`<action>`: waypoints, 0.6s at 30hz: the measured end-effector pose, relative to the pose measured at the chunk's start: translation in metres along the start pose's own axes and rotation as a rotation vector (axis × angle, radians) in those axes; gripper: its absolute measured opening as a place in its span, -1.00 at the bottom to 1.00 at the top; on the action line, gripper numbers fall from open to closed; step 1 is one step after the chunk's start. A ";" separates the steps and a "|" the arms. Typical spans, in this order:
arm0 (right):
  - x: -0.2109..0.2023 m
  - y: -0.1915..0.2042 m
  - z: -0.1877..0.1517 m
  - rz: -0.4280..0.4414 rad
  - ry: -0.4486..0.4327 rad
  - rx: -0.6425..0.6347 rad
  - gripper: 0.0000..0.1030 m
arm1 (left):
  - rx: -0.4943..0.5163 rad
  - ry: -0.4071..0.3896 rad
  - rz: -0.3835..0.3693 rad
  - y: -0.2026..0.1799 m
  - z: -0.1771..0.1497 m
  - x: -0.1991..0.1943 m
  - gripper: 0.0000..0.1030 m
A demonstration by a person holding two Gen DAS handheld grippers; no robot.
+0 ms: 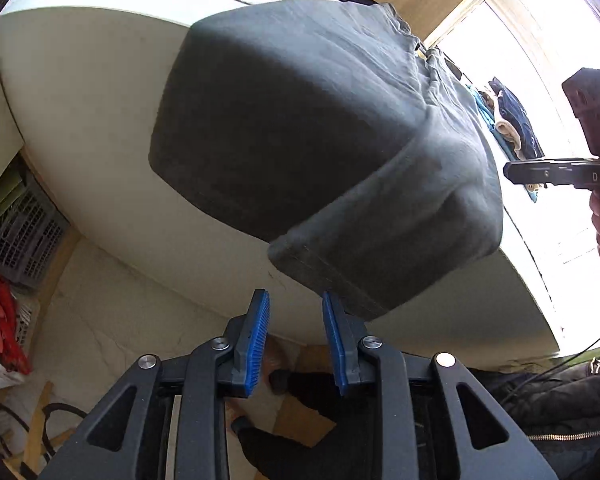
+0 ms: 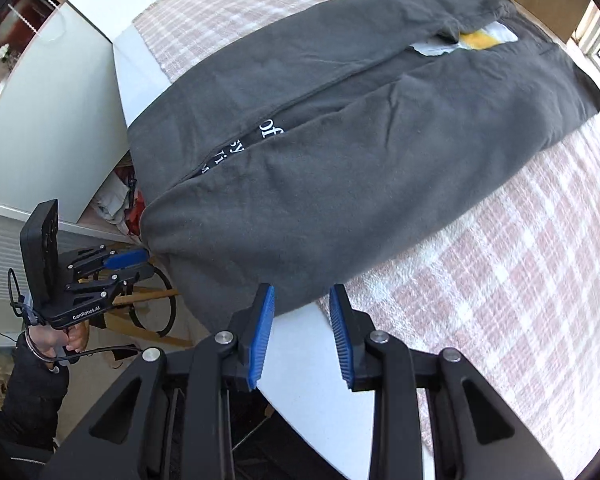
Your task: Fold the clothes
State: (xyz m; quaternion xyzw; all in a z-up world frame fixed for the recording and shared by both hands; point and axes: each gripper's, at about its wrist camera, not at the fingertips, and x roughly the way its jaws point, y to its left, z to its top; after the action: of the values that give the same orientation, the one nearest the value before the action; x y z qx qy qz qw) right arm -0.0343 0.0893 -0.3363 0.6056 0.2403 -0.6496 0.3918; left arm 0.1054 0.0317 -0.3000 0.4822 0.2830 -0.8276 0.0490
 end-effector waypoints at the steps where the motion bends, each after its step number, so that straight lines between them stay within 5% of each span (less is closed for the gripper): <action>1: 0.001 0.000 -0.001 0.011 0.009 0.029 -0.44 | 0.027 -0.003 -0.003 0.002 0.003 0.000 -0.39; 9: 0.000 0.015 -0.014 0.035 0.020 0.139 -0.42 | 0.148 0.016 -0.140 -0.003 0.012 0.009 -0.27; 12: -0.005 0.026 -0.023 0.035 0.026 0.156 -0.39 | 0.177 0.037 -0.202 -0.006 0.012 0.011 -0.41; 14: -0.001 0.030 -0.023 0.021 0.034 0.167 -0.36 | 0.190 0.053 -0.233 -0.008 0.010 0.008 -0.83; 18: 0.009 0.037 -0.012 0.047 0.004 0.209 -0.31 | 0.205 0.061 -0.284 -0.008 0.003 -0.010 -0.94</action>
State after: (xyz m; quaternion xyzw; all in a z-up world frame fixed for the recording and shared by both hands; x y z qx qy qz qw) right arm 0.0033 0.0753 -0.3407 0.6498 0.1576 -0.6606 0.3414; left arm 0.1052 0.0351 -0.2875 0.4646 0.2636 -0.8359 -0.1266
